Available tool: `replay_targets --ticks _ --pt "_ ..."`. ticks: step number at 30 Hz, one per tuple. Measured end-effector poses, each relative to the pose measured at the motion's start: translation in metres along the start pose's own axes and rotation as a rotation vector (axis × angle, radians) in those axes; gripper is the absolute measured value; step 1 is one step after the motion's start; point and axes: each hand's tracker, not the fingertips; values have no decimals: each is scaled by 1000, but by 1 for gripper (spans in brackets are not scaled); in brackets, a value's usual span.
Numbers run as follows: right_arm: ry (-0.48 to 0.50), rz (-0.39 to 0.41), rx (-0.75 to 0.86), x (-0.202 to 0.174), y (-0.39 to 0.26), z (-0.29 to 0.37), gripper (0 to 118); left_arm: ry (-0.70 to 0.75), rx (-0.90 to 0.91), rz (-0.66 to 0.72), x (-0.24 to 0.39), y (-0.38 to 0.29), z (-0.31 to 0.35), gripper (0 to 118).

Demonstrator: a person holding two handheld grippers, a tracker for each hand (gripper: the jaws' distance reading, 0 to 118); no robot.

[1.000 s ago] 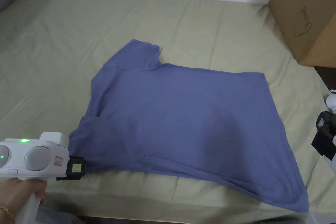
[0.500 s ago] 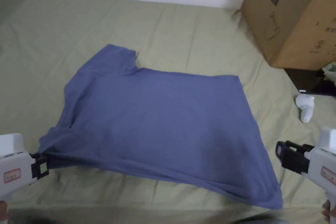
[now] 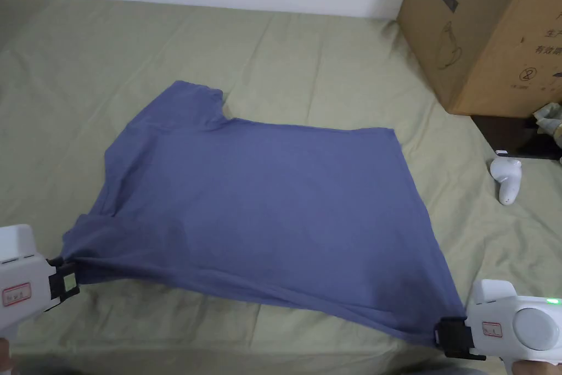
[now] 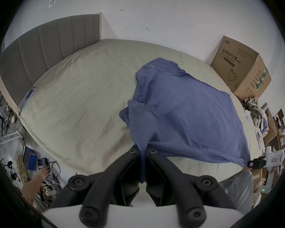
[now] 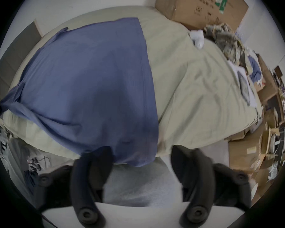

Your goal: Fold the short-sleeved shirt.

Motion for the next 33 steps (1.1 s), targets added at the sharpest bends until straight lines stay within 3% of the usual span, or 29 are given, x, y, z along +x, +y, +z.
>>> replay_targets --ticks 1,3,9,13,17,25,33 --pt "15 0 3 2 -2 -3 33 2 -3 1 0 0 0 2" --pt "81 -22 37 4 -3 -1 5 6 -8 1 1 0 -1 2" --pt "115 -40 47 7 9 28 4 -6 -7 36 -1 5 -2 2" --pt "204 -128 136 17 30 73 4 -91 47 144 -5 26 10 2" --pt "226 -183 240 18 61 105 4 -93 108 158 7 56 17 2" --pt "149 -300 271 9 145 85 4 -82 140 196 22 116 -22 2" --pt "49 -314 174 -9 226 18 4 -29 75 195 34 159 -98 2"
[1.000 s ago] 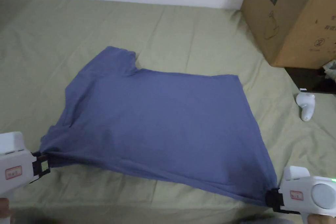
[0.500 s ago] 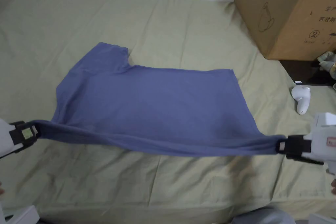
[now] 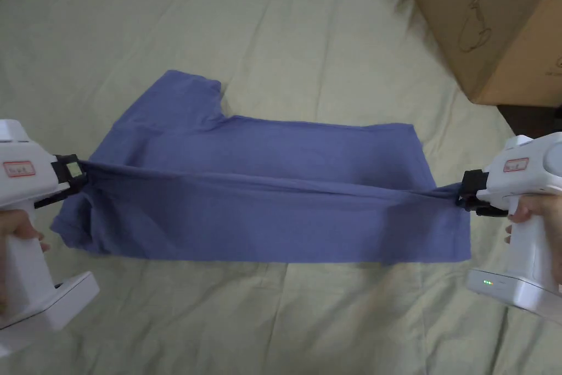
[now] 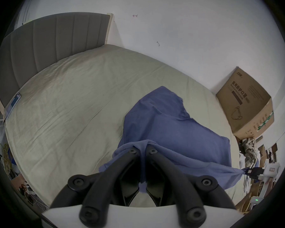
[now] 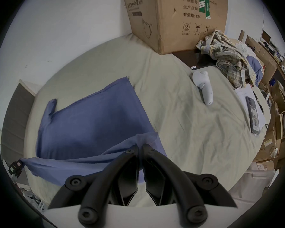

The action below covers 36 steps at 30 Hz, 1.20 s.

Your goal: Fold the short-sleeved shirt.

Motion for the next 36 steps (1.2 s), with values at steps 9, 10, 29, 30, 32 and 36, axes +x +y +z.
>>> replay_targets --ticks 9,10,29,30,32,36 --pt "-41 -26 -74 -12 31 -58 63 125 -90 -1 1 3 -71 84" --pt "-35 -23 -63 -11 33 -57 90 134 -84 6 0 3 -71 102" --pt "68 320 691 -28 -94 143 95 85 507 -482 49 -65 105 85" --pt "88 323 700 -28 -104 149 91 73 507 -464 47 -73 112 72" --pt "111 314 716 -30 -121 160 59 36 493 -437 44 -85 123 33" --pt "127 291 736 -32 -144 169 0 18 474 -404 34 -103 133 0"
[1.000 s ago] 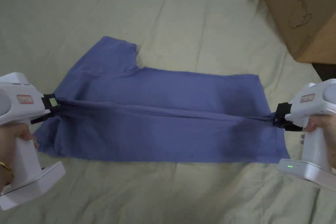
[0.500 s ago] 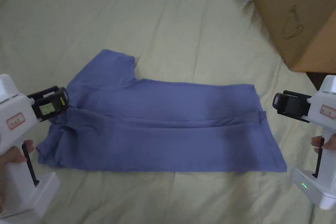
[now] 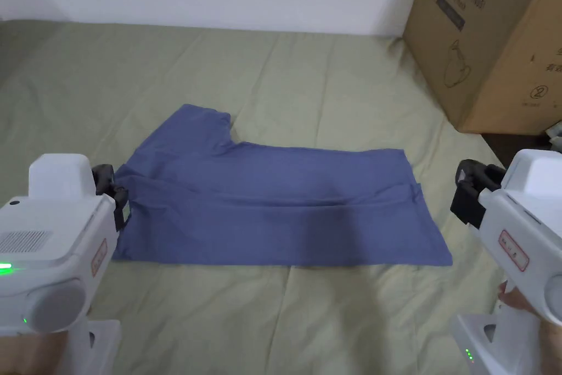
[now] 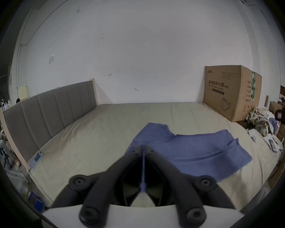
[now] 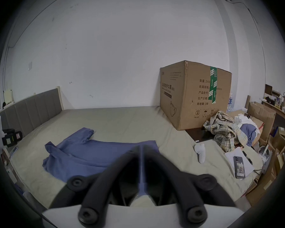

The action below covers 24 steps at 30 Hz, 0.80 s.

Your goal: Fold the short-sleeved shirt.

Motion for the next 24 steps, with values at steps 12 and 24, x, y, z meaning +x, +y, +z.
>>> replay_targets --ticks 12,24 --pt "48 12 -27 -14 0 11 0 -26 -97 69 -37 20 -5 0" --pt "36 58 -74 -22 4 -11 0 -36 -647 120 -89 5 -140 111"
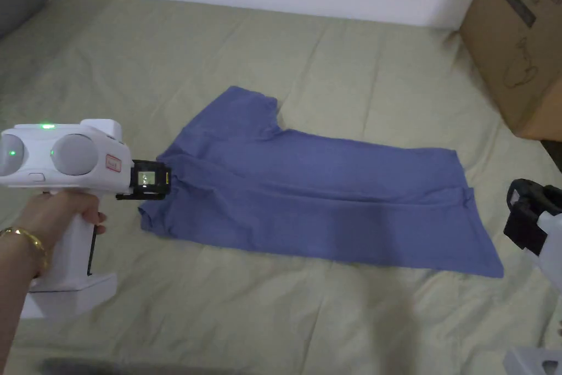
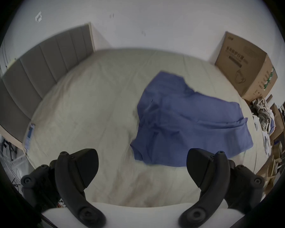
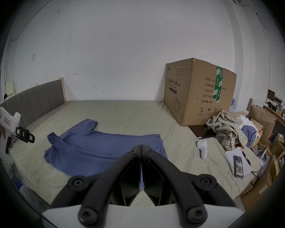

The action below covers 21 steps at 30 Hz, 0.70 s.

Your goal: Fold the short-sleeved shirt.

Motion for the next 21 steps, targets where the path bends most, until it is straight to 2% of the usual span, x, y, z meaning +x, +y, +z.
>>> replay_targets --ticks 6,8,9,10,11,14,15,17,18,21 --pt "-33 40 -61 1 -2 -18 0 37 -196 36 -2 -1 -80 111" --pt "-40 41 -89 1 -3 -24 0 85 -201 64 0 -3 -100 104" --pt "-42 43 -96 1 -4 -26 0 97 -216 78 2 -4 -107 95" --pt "-45 49 -103 0 -5 -29 0 93 -236 83 3 -5 -114 81" --pt "-46 58 -110 -2 -6 -32 0 78 -254 91 3 -6 -119 75" --pt "-54 75 -127 -5 -9 -39 0 76 -246 69 10 -9 -116 70" --pt "-54 77 -134 -6 -9 -42 0 58 -233 16 13 -8 -113 57" --pt "-51 68 -149 -5 -11 -50 0 9 -218 -36 16 -6 -107 9" --pt "-51 64 -154 -6 -11 -53 0 19 -224 -21 20 -5 -104 4" --pt "-44 64 -166 -4 -8 -62 0 56 -211 -102 27 -5 -96 2"
